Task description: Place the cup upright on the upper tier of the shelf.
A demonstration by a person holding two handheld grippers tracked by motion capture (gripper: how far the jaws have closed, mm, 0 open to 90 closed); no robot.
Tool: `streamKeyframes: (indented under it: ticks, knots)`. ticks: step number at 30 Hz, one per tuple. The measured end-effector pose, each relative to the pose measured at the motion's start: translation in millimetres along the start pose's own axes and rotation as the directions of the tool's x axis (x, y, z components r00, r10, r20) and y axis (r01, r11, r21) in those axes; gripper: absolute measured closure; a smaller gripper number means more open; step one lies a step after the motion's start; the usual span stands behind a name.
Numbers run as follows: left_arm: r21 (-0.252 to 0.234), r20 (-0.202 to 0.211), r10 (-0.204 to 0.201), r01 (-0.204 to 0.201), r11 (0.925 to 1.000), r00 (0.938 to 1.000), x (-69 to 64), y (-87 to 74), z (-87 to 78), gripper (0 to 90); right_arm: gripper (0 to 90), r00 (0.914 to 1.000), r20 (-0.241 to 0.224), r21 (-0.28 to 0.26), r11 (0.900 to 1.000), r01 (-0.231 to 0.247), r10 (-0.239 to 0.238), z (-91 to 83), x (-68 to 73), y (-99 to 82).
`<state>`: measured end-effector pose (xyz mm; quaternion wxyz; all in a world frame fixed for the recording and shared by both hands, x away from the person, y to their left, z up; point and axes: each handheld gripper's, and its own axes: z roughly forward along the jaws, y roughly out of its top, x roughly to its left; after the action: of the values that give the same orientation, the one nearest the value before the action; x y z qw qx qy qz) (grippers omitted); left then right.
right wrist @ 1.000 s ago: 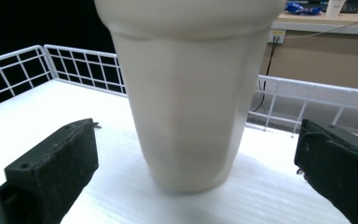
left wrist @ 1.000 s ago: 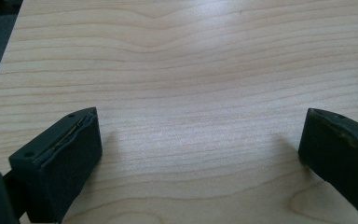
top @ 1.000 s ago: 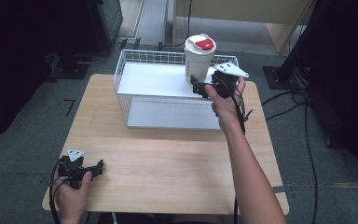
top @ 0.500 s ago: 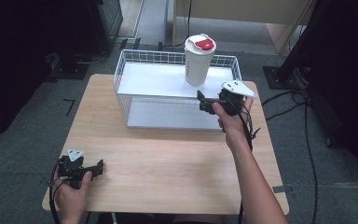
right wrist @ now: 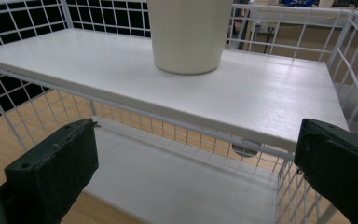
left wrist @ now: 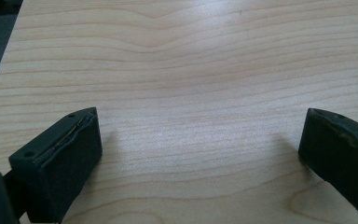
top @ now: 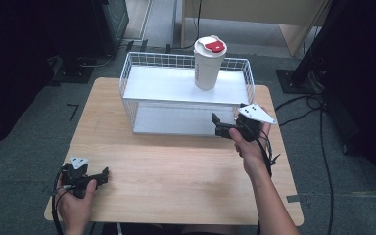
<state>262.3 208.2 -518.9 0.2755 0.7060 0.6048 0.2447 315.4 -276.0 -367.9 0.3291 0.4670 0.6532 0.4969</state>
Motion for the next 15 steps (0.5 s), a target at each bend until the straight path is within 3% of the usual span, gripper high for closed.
streamKeyframes:
  ticks: [15]
  knots:
    - [0.0,0.001,-0.002,0.002,1.0,1.0,-0.1,0.0,0.1,0.0,0.0,0.9993,0.035,0.032,0.9994,-0.016,0.015,-17.4,-8.0,-40.4]
